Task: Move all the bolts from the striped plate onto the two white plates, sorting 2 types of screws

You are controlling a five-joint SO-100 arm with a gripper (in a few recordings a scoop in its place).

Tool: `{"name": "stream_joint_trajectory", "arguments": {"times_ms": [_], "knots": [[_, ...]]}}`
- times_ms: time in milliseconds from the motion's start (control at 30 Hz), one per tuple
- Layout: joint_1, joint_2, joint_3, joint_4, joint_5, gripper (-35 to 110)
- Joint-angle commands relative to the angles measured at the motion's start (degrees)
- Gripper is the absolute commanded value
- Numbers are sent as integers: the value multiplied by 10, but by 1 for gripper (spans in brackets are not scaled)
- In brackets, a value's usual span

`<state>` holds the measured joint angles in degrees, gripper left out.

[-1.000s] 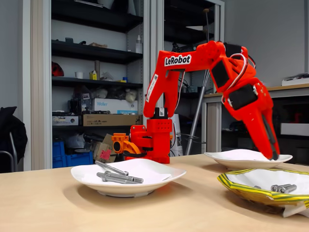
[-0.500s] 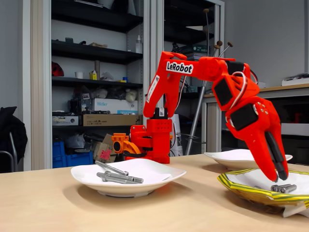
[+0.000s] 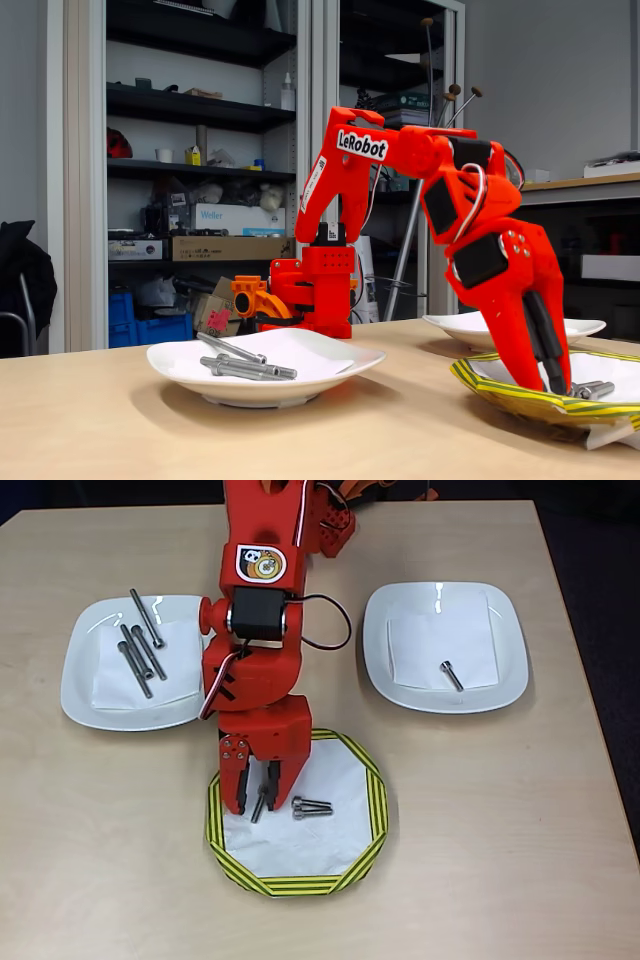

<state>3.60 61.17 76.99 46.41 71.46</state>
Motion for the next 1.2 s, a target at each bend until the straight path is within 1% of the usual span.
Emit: {"name": "stream_joint_trajectory", "arguments": {"times_ms": [0, 367, 500, 600, 667, 800, 967, 1167], "knots": [[-3, 11, 18, -8, 10, 11], [-35, 18, 40, -17, 45, 9], [-45, 17, 58, -41, 57, 5], [-47, 21, 65, -44, 67, 0], [-47, 27, 63, -39, 61, 0], [-50, 46, 39, 11, 51, 0], [-65, 94, -2, 114, 47, 0], [-91, 174, 9, 186, 47, 0]]}}
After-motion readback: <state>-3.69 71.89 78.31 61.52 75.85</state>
